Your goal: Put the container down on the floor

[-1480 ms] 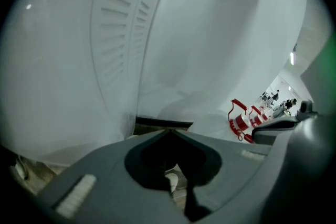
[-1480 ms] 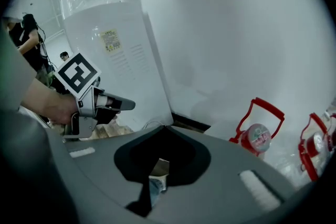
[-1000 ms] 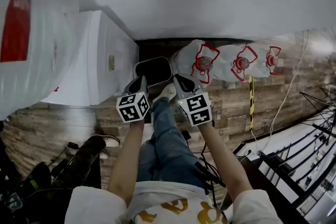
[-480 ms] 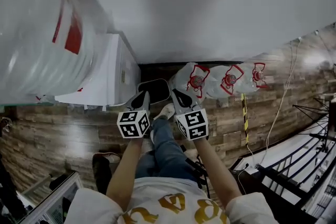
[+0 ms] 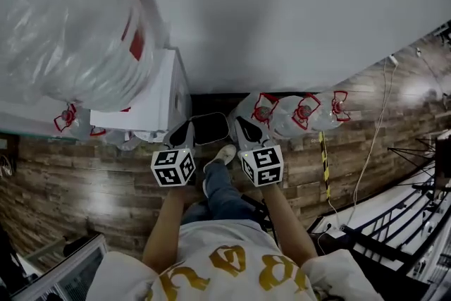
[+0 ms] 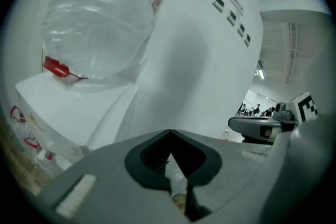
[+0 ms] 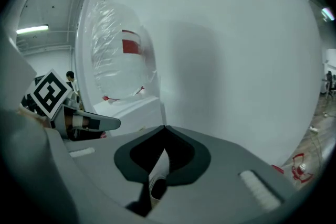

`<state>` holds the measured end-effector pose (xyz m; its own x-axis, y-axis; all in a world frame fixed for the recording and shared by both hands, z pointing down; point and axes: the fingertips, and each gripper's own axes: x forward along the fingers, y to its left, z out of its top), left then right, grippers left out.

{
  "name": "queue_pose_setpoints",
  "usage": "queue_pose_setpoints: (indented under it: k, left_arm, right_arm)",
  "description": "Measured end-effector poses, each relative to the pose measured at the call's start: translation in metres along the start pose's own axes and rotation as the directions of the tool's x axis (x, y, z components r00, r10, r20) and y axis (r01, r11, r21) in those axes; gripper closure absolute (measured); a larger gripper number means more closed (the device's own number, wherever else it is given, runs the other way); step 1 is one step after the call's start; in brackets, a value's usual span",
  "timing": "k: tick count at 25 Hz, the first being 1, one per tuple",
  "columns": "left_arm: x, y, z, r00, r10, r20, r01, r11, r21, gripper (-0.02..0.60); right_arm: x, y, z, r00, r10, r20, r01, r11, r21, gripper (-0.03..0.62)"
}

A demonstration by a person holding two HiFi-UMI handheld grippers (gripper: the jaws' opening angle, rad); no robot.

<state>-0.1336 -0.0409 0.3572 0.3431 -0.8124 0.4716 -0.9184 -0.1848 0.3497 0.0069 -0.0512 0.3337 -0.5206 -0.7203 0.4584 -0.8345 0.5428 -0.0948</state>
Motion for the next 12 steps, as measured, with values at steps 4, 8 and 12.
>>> queue_pose_setpoints:
  k: [4,8,12]
  left_arm:
    - [-0.020,-0.001,0.017,0.999,0.009,0.035,-0.009,1.000,0.002,0.580]
    - [-0.036,-0.008,0.036,0.998,0.004,0.069,-0.005,1.000,0.023,0.580]
    - [-0.049,-0.019,0.051,0.995,-0.015,0.097,0.009,0.998,0.057,0.581]
  right_arm:
    - [-0.011,0.005,0.013,1.000,-0.017,0.019,0.017,1.000,0.020,0.566]
    - [-0.022,0.008,0.027,0.999,-0.022,0.035,0.022,1.000,0.010,0.566]
    - [-0.030,0.005,0.036,0.998,-0.035,0.059,0.034,0.999,0.014,0.566]
